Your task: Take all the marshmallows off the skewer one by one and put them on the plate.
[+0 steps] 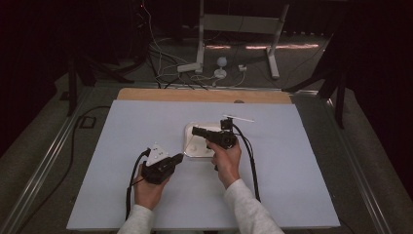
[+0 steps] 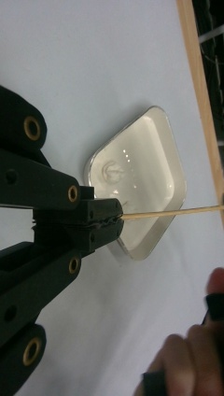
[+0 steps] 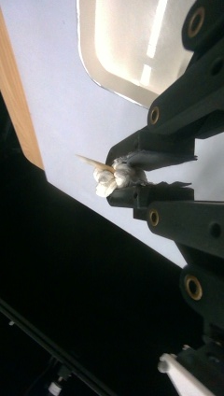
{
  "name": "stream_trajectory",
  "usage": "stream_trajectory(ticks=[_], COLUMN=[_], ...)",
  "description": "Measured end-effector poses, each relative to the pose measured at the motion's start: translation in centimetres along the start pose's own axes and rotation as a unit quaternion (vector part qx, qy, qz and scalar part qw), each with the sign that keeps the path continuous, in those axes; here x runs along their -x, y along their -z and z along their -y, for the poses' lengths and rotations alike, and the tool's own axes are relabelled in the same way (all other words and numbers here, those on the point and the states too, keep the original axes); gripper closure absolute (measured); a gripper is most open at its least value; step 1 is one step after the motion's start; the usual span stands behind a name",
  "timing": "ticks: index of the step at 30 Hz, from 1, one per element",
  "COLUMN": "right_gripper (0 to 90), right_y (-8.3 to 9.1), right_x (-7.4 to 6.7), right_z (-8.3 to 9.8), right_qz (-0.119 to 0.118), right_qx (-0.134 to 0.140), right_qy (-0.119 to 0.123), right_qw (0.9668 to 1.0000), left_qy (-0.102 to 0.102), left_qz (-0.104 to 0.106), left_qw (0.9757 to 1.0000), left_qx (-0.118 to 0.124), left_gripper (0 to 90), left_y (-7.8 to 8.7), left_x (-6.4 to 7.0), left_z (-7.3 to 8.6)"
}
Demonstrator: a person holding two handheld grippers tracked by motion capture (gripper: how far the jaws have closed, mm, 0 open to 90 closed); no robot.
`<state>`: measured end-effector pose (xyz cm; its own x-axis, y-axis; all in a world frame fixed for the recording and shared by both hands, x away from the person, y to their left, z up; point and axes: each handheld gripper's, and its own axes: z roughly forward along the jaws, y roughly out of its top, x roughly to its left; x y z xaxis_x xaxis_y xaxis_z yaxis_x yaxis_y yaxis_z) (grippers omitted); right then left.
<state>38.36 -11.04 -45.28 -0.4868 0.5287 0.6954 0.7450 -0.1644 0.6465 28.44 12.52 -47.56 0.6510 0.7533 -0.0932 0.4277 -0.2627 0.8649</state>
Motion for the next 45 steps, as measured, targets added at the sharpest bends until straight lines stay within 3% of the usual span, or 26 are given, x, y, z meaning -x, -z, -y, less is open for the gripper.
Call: stream_trajectory(ticks=[4,7,9,11,18,31,38,45], right_gripper=[81.5,81.8,81.4,81.0,78.6,68.7,54.6,37.4], right_y=[1.2,3.3,4.1,4.4,4.1,2.9,2.2,1.8], right_x=[0.8,1.4,1.1,0.5,1.1,2.4,2.7,3.0], right_z=[-1.2,-3.1,-4.0,-4.2,-3.9,-3.0,-2.6,-2.3], right_qz=[0.023,0.042,0.043,0.059,0.059,0.063,0.057,0.033], right_qx=[0.033,0.062,0.044,0.029,-0.009,-0.061,-0.076,-0.074], right_qy=[-0.007,-0.004,0.024,0.058,0.067,0.060,0.050,0.026], right_qw=[0.9992,0.9972,0.9978,0.9962,0.9960,0.9943,0.9942,0.9964], left_qy=[-0.016,-0.004,0.004,0.003,0.005,0.005,0.003,0.001], left_qz=[-0.007,-0.007,-0.008,-0.010,-0.012,-0.010,-0.006,-0.001], left_qw=[0.9996,0.9997,0.9999,0.9999,0.9999,0.9998,0.9998,0.9996], left_qx=[-0.021,-0.022,-0.014,-0.012,-0.012,-0.014,-0.019,-0.027], left_gripper=[90.0,90.0,90.0,90.0,90.0,90.0,90.0,90.0], left_y=[0.1,0.2,0.3,0.3,0.3,0.0,-0.4,-1.0], left_x=[0.1,-0.5,-0.8,-0.7,-0.9,-0.8,-0.7,-0.5], left_z=[0.4,0.7,0.5,0.4,0.4,0.3,0.3,0.4])
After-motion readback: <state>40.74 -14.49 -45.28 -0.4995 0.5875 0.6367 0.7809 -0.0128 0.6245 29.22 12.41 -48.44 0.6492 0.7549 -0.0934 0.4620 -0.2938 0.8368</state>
